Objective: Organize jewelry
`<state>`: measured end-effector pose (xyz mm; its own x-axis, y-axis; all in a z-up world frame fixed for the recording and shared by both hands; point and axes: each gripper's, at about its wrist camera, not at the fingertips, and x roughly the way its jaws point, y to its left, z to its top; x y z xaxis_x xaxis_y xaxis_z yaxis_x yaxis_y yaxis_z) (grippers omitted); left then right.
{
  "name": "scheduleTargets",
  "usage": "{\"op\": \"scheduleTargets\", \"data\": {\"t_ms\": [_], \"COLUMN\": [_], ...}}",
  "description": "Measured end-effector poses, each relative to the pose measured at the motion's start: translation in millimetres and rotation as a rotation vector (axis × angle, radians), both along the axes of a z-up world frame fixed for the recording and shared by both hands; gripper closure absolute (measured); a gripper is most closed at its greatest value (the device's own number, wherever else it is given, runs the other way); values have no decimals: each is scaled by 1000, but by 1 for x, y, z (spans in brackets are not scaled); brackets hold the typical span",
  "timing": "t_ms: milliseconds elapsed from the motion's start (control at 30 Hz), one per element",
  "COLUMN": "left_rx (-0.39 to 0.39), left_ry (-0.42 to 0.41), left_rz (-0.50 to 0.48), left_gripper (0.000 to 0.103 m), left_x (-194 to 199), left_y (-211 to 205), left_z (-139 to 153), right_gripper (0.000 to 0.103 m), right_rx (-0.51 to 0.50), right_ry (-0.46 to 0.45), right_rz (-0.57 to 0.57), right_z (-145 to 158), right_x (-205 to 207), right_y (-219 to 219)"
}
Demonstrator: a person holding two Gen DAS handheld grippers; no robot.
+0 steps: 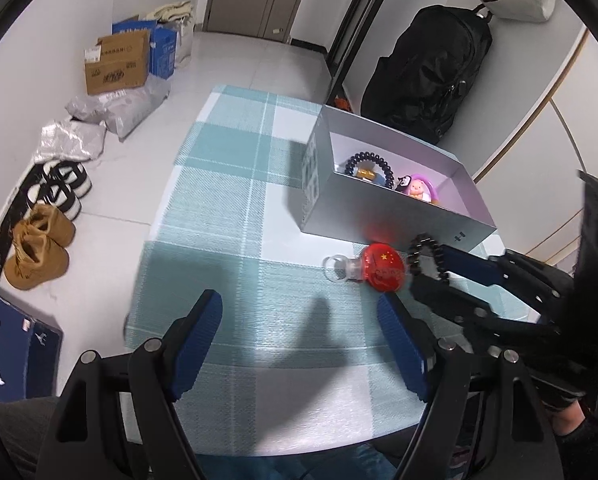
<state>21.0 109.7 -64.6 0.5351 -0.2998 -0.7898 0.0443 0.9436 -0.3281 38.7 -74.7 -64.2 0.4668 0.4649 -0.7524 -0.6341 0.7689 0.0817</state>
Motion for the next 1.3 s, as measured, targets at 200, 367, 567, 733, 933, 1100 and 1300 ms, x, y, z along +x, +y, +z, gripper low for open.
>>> {"op": "scheduleTargets", "data": {"t_ms": [200, 367, 567, 733, 933, 1100, 1300], "left_rx": [-26, 6, 30, 36, 38, 37, 41], "left_ry": [9, 13, 11, 12, 16, 20, 15], "left_rz": [-12, -27, -27, -24, -29, -15, -4], "left_gripper": [27, 27, 27, 43, 71, 80, 82], "left_x": [8, 14, 17, 20, 25, 25, 25], "left_y": [-15, -27, -35, -37, -40, -39, -39], "left_z": [-2, -6, -10, -13, -15, -17, -15], "right_gripper": [64, 66, 66, 66, 66, 66, 66], "right_rx": [49, 71, 114, 138, 156, 157, 162], "right_ry": [-31, -15, -11, -2, -2, 12, 9], "right_rz": [-41, -75, -112, -130, -140, -134, -132], "right_z": [14, 21, 29, 30, 33, 30, 31], "right_x": [-12, -12, -16, -16, -21, -21, -22], "right_y": [-23, -35, -56, -65, -75, -77, -76]}}
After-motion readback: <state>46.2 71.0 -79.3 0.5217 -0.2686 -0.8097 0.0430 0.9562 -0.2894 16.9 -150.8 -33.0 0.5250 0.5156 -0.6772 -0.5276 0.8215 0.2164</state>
